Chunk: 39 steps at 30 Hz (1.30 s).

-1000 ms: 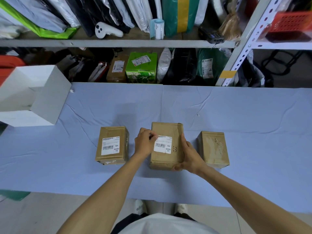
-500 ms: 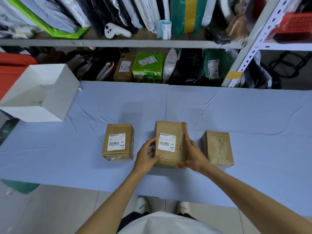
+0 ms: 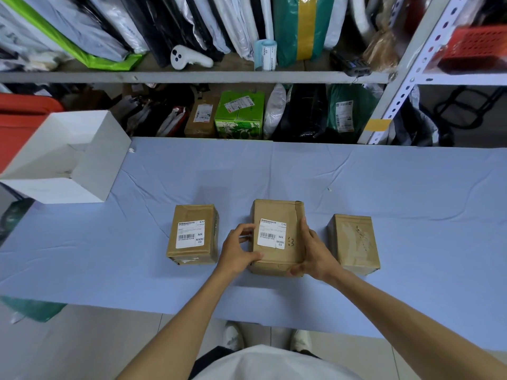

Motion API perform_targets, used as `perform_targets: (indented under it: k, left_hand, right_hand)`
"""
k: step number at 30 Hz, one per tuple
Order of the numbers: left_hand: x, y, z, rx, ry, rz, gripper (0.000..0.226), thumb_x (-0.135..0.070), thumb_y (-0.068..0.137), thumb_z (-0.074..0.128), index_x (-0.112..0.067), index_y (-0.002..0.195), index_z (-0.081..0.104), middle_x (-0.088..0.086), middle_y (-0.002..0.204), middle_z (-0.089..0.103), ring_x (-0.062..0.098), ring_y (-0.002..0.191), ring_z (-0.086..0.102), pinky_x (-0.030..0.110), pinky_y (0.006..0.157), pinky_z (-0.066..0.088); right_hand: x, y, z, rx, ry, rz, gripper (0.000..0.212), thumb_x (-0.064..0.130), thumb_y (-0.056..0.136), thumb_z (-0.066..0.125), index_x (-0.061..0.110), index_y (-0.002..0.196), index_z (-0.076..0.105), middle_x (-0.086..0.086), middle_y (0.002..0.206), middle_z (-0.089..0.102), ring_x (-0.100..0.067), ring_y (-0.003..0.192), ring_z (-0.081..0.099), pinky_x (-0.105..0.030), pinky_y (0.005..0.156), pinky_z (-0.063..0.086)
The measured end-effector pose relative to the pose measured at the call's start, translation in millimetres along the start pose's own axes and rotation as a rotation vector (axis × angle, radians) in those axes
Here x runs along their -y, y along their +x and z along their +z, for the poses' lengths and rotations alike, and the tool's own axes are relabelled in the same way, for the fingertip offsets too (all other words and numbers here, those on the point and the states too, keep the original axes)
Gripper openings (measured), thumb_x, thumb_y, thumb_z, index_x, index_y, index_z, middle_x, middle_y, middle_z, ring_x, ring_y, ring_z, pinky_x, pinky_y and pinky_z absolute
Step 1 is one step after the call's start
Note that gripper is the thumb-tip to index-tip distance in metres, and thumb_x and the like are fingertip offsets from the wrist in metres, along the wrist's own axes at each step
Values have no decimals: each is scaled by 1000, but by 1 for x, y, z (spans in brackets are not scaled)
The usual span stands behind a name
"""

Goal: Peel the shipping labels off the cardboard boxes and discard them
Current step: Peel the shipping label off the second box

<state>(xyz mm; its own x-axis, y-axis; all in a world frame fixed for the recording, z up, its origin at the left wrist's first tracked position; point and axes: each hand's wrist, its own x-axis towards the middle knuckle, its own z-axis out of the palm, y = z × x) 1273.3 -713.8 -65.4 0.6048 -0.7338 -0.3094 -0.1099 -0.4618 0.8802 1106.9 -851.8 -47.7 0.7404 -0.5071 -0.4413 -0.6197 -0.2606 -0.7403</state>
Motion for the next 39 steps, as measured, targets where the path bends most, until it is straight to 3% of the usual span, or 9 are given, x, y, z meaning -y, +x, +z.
perform_targets:
  k: [8, 15, 21, 27, 39]
  left_hand:
    - [-16, 20, 0, -82, 80, 14, 39, -6, 76, 76, -19, 110, 61, 2, 115, 54, 12, 98, 57, 19, 83, 46]
    - [-22, 30, 6, -147, 133, 23, 21, -17, 80, 75, -25, 97, 65, 0, 107, 55, 13, 89, 61, 23, 82, 49]
    - [-24, 33, 13, -208, 179, 25, 17, -19, 79, 76, -19, 93, 67, 0, 104, 54, 11, 88, 60, 20, 82, 45]
    - [-26, 38, 14, -233, 206, -4, 10, -19, 80, 76, -18, 87, 68, 1, 104, 55, 11, 84, 59, 26, 86, 47]
    - [-28, 44, 18, -214, 360, 67, 10, -20, 87, 68, -15, 82, 61, -6, 97, 50, 13, 85, 59, 26, 79, 46]
  right_hand:
    - [1, 0, 0, -3, 13, 2, 146, 10, 58, 86, 28, 146, -29, 2, 151, 16, -22, 137, 25, -31, 109, 36]
    - [-1, -1, -3, -39, 41, 3, 144, 12, 54, 89, 28, 151, -16, -1, 144, 26, -21, 132, 32, -32, 106, 39]
    - [-2, -2, -1, -46, 40, -3, 144, 12, 54, 89, 29, 151, -16, 0, 145, 26, -22, 132, 32, -32, 105, 40]
    - [2, -4, 0, -40, 26, -21, 143, 9, 56, 86, 31, 149, -19, 1, 139, 29, -18, 123, 35, -31, 99, 44]
    - [1, -3, -2, -41, -21, 3, 147, 17, 52, 88, 33, 147, -23, 1, 144, 27, -21, 129, 34, -35, 102, 45]
